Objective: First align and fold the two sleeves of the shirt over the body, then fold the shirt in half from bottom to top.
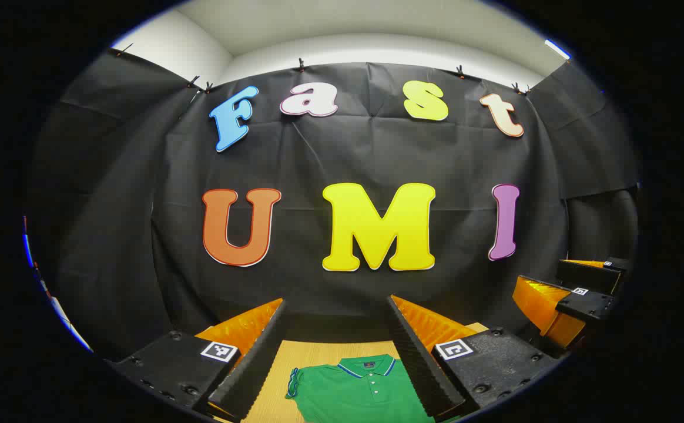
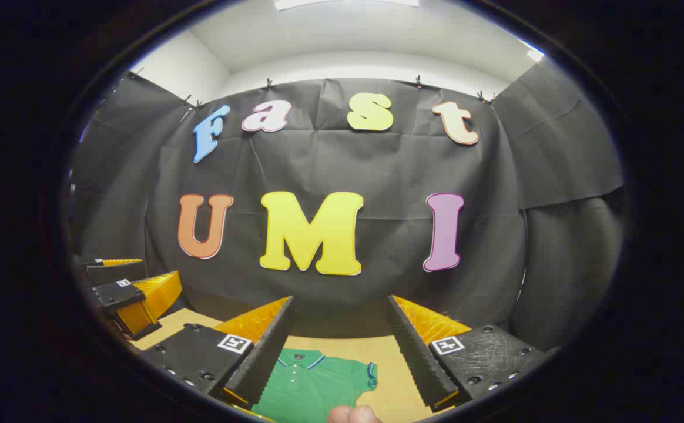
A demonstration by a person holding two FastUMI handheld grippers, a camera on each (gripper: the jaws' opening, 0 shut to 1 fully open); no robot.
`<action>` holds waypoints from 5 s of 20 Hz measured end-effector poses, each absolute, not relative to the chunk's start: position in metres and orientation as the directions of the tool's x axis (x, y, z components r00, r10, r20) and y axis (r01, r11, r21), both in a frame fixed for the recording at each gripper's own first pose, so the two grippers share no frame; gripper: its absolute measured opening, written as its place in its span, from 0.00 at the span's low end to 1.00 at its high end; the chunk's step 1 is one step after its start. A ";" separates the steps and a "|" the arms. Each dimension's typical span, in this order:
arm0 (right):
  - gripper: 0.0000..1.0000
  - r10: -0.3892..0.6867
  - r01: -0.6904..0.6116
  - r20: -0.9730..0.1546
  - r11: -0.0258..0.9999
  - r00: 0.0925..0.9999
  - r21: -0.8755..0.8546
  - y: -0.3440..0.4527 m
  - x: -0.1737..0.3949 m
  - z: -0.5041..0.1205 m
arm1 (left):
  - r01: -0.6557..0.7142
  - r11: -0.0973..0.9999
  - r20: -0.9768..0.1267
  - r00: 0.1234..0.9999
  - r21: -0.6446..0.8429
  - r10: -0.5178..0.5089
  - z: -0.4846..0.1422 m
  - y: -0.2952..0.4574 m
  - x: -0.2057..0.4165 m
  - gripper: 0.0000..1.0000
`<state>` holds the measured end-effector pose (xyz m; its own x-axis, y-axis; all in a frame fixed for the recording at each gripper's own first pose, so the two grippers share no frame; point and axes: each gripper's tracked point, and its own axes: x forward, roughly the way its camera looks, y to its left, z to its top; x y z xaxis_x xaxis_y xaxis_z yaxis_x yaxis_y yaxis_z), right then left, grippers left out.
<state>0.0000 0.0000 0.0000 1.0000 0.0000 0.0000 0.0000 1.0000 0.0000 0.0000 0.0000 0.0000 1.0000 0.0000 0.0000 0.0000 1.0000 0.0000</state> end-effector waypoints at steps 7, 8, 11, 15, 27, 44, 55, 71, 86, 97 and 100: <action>0.96 -0.012 0.012 -0.002 1.000 1.000 -0.002 -0.004 0.004 0.001 | 0.006 1.000 -0.007 1.000 0.001 -0.006 -0.001 -0.003 0.001 1.00; 0.95 -0.018 0.018 -0.010 1.000 1.000 -0.010 -0.006 0.006 -0.002 | 0.007 1.000 -0.008 1.000 -0.001 -0.007 -0.002 -0.004 0.001 1.00; 0.95 -0.019 0.019 -0.023 1.000 1.000 -0.005 -0.007 0.006 -0.005 | 0.005 1.000 -0.013 1.000 -0.001 -0.005 -0.004 -0.003 0.003 1.00; 0.95 -0.017 0.017 -0.019 1.000 1.000 -0.012 -0.009 0.010 -0.005 | -0.002 1.000 -0.019 1.000 -0.003 0.002 -0.007 -0.002 0.005 1.00; 0.95 -0.025 0.018 -0.133 0.999 0.991 -0.049 -0.032 0.037 -0.065 | -0.020 1.000 -0.055 0.998 0.013 0.021 -0.023 -0.007 0.017 1.00; 0.96 0.001 -0.018 -0.553 1.000 0.833 -0.025 -0.112 0.175 -0.326 | -0.099 0.993 -0.172 0.979 0.068 0.109 -0.070 -0.042 0.059 1.00; 0.91 0.049 -0.063 -0.727 0.998 0.684 0.008 -0.119 0.207 -0.444 | -0.079 0.990 -0.198 0.975 0.118 0.102 -0.082 -0.061 0.077 1.00; 0.00 0.120 -0.002 -0.742 0.987 0.659 0.158 -0.126 0.212 -0.422 | 0.002 0.993 -0.222 0.975 0.118 0.024 -0.089 -0.083 0.086 1.00; 0.00 0.194 -0.135 -0.711 0.981 0.676 0.139 0.031 0.224 -0.361 | -0.170 0.982 -0.209 0.961 0.082 0.184 -0.085 0.021 0.054 1.00; 0.81 0.218 -0.182 -0.700 0.975 0.680 0.127 0.093 0.200 -0.352 | -0.236 0.968 -0.197 0.948 0.089 0.250 -0.090 0.093 0.028 1.00; 0.93 0.194 -0.182 -0.635 0.980 0.747 0.085 0.083 0.185 -0.300 | -0.203 0.976 -0.190 0.958 0.076 0.214 -0.099 0.096 0.034 1.00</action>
<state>0.1847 0.0829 -0.2997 0.7475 0.1938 -0.6354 -0.1820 0.9796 0.0846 0.0339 0.0965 -0.0987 0.9583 0.2136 -0.1900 -0.2025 0.9763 0.0763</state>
